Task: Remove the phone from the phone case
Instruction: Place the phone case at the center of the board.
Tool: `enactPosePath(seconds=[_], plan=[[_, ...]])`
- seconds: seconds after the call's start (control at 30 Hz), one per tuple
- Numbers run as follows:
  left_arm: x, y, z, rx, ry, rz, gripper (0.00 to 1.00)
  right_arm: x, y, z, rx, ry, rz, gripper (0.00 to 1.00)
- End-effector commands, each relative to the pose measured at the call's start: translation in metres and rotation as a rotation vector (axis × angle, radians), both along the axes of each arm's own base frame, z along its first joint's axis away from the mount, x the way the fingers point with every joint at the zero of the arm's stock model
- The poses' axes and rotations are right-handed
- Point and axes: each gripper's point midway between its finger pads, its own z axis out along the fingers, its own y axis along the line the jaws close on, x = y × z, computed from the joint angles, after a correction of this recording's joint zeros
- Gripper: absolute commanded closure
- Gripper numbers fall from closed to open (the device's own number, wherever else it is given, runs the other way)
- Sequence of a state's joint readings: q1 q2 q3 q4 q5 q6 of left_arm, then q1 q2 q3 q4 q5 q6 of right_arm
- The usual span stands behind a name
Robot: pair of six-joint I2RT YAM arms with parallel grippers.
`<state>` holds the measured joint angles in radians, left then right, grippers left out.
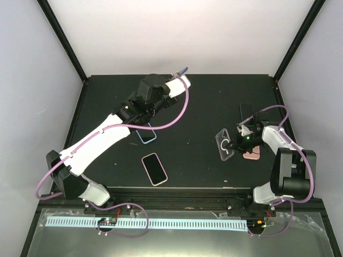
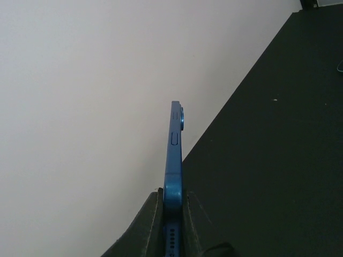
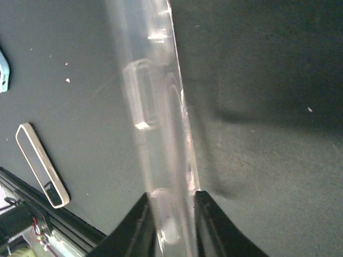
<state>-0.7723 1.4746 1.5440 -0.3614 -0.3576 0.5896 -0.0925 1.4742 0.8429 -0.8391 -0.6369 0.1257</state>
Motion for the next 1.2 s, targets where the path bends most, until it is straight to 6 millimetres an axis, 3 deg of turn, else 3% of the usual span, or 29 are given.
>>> enactPosePath(seconds=[0.0,0.4,0.57,0.67,0.8,0.93,1.17], plan=[[0.004,-0.002,0.029,-0.077,-0.052,-0.001,0.98,0.004,-0.009,-0.005,-0.053,-0.002,-0.002,0.75],[0.003,-0.001,0.030,-0.076,-0.055,-0.003,0.98,0.002,-0.018,-0.007,-0.100,0.000,-0.023,0.53],[0.002,-0.002,0.028,-0.077,-0.045,-0.007,0.98,0.010,-0.020,0.004,-0.092,-0.040,-0.027,0.51],[0.000,-0.001,0.024,-0.069,-0.036,-0.012,0.98,0.025,-0.009,0.031,-0.015,-0.115,-0.006,0.50],[-0.003,0.001,0.018,-0.039,-0.033,-0.018,0.98,0.046,0.007,0.075,0.113,-0.220,-0.004,0.40],[-0.006,0.006,0.018,0.001,-0.068,-0.006,0.98,0.070,0.015,0.132,0.219,-0.375,-0.048,0.31],[-0.018,0.011,0.023,0.140,-0.199,-0.007,0.98,0.088,0.030,0.229,0.440,-0.546,-0.125,0.14]])
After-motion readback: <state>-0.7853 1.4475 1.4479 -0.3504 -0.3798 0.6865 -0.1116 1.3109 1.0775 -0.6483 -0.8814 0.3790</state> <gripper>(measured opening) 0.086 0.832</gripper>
